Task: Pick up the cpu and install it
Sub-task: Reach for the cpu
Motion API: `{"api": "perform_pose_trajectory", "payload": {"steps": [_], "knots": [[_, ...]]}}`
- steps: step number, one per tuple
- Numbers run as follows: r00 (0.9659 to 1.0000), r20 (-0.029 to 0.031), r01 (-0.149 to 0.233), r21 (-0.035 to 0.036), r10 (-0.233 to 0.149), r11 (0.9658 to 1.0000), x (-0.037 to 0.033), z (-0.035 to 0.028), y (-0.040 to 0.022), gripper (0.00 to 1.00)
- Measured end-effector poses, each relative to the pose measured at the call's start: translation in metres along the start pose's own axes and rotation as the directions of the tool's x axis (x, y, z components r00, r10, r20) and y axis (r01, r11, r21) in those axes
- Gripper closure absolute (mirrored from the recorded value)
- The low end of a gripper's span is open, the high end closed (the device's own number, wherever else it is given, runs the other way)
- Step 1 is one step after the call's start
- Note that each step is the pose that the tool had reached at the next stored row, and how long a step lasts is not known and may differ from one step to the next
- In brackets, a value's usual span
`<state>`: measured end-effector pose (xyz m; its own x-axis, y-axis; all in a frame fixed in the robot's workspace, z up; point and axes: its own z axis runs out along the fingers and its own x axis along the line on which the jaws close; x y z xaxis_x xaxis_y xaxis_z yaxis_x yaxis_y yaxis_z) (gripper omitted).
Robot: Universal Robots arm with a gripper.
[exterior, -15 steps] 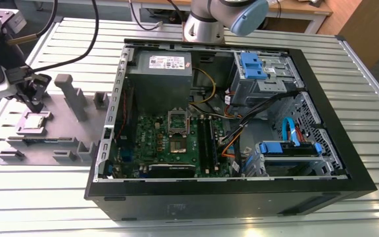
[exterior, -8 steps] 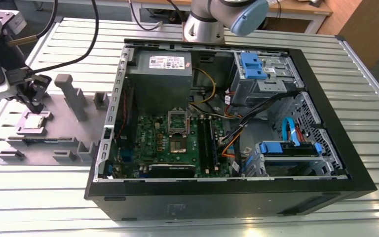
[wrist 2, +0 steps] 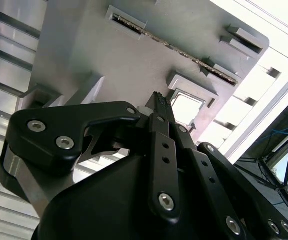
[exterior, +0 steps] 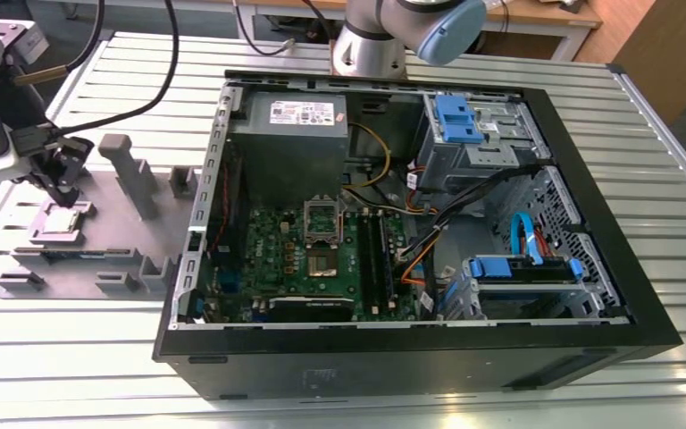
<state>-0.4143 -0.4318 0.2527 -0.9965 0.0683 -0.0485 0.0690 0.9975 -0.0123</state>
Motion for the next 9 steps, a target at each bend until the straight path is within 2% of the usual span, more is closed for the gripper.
{"api": "perform_pose_trajectory", "payload": {"steps": [9], "knots": [[1.0, 0.0001, 0.0, -0.0001, 0.0, 1.0, 0.0, 0.0015, -0.001, 0.89]]}}
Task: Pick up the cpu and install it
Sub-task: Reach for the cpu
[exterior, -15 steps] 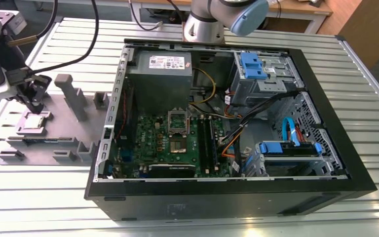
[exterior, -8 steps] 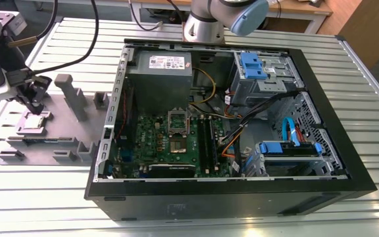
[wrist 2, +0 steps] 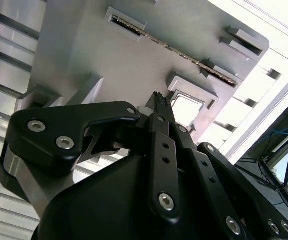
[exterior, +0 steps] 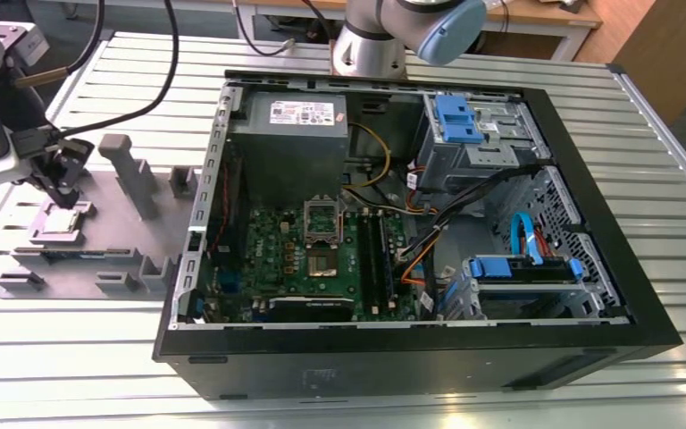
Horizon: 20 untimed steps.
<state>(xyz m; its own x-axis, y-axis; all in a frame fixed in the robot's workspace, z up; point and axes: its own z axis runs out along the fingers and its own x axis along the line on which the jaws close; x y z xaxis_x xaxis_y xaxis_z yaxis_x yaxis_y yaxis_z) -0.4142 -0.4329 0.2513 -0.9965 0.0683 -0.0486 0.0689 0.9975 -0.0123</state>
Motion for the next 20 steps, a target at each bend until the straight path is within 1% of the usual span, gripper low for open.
{"api": "perform_pose_trajectory", "payload": {"steps": [20], "knots": [[1.0, 0.0, 0.0, 0.0, 0.0, 1.0, -0.0001, 0.0026, -0.0033, 0.89]]}}
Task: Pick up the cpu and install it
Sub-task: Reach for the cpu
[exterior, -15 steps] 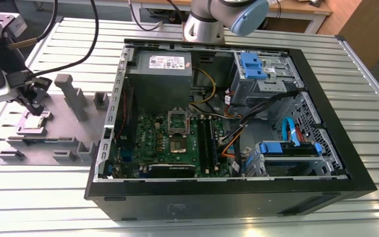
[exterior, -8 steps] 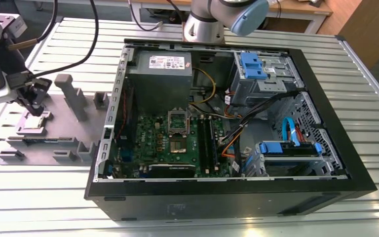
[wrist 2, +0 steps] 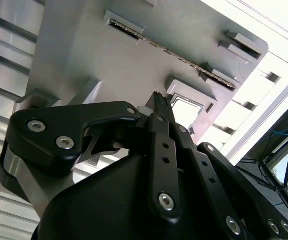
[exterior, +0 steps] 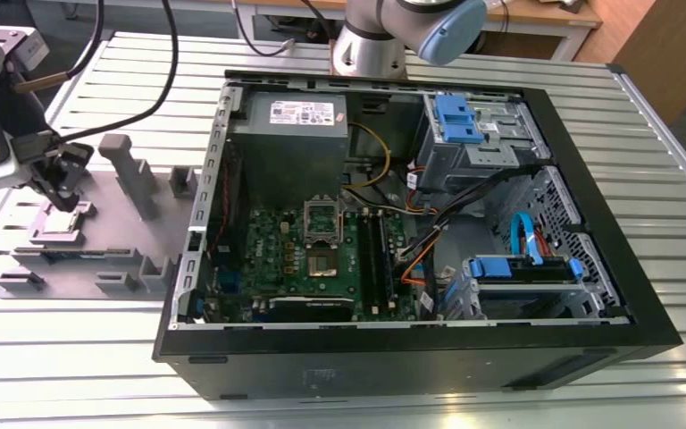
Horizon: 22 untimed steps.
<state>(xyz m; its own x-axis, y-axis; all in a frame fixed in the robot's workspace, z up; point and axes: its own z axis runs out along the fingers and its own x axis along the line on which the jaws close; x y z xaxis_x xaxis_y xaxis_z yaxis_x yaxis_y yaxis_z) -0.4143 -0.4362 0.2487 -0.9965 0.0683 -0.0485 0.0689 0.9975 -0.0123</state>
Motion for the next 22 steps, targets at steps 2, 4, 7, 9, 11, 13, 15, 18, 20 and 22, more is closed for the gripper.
{"api": "perform_pose_trajectory", "payload": {"steps": [2, 4, 7, 9, 11, 13, 15, 18, 20, 22], "knots": [[1.0, 0.0001, 0.0, 0.0, 0.0, 1.0, 0.0, 0.0002, -0.0003, 0.89], [1.0, 0.0, 0.0, 0.0, 0.0, 1.0, 0.0, 0.0004, -0.0007, 0.89], [1.0, 0.0, 0.0, 0.0, 0.0, 1.0, -0.0001, 0.0008, -0.0013, 0.89], [1.0, 0.0001, 0.0, -0.0001, 0.0, 1.0, -0.0001, 0.001, -0.0016, 0.89], [1.0, 0.0, 0.0, 0.0, 0.0, 1.0, -0.0001, 0.0013, -0.002, 0.89], [1.0, 0.0001, 0.0, -0.0001, 0.0, 1.0, -0.0001, 0.0018, -0.0023, 0.89], [1.0, 0.0, 0.0, 0.0, 0.0, 1.0, -0.0001, 0.0024, -0.0027, 0.89], [1.0, -0.0001, 0.0, 0.0, 0.0, 1.0, 0.0, 0.0035, -0.0032, 0.89], [1.0, 0.0, 0.0, 0.0, 0.0, 1.0, 0.0, 0.0042, -0.0036, 0.89], [1.0, 0.0002, 0.0, -0.0001, 0.0, 1.0, -0.0001, 0.0049, -0.0039, 0.89]]}}
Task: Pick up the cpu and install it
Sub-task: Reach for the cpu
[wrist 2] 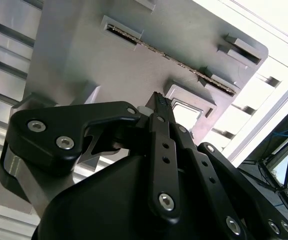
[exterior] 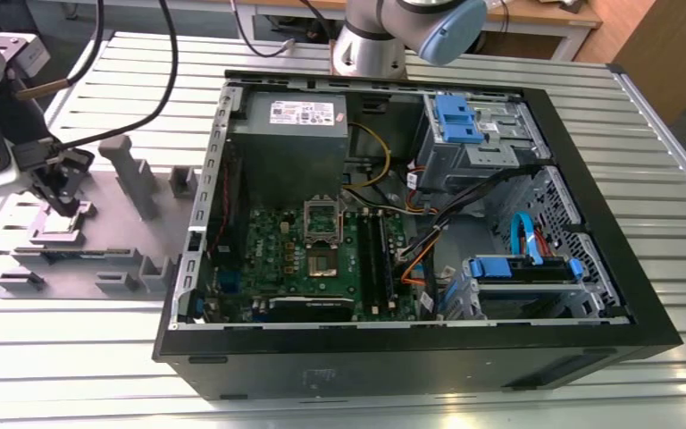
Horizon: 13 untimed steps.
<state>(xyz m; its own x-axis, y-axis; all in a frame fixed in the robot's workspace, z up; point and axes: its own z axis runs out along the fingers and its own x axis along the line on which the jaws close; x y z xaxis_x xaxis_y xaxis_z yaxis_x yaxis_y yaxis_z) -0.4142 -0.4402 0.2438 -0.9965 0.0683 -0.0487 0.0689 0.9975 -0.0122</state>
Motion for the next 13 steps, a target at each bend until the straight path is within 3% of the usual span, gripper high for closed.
{"api": "perform_pose_trajectory", "payload": {"steps": [13], "knots": [[1.0, -0.0001, 0.0, 0.0001, 0.0, 1.0, 0.0, 0.0029, -0.0026, 0.89]]}}
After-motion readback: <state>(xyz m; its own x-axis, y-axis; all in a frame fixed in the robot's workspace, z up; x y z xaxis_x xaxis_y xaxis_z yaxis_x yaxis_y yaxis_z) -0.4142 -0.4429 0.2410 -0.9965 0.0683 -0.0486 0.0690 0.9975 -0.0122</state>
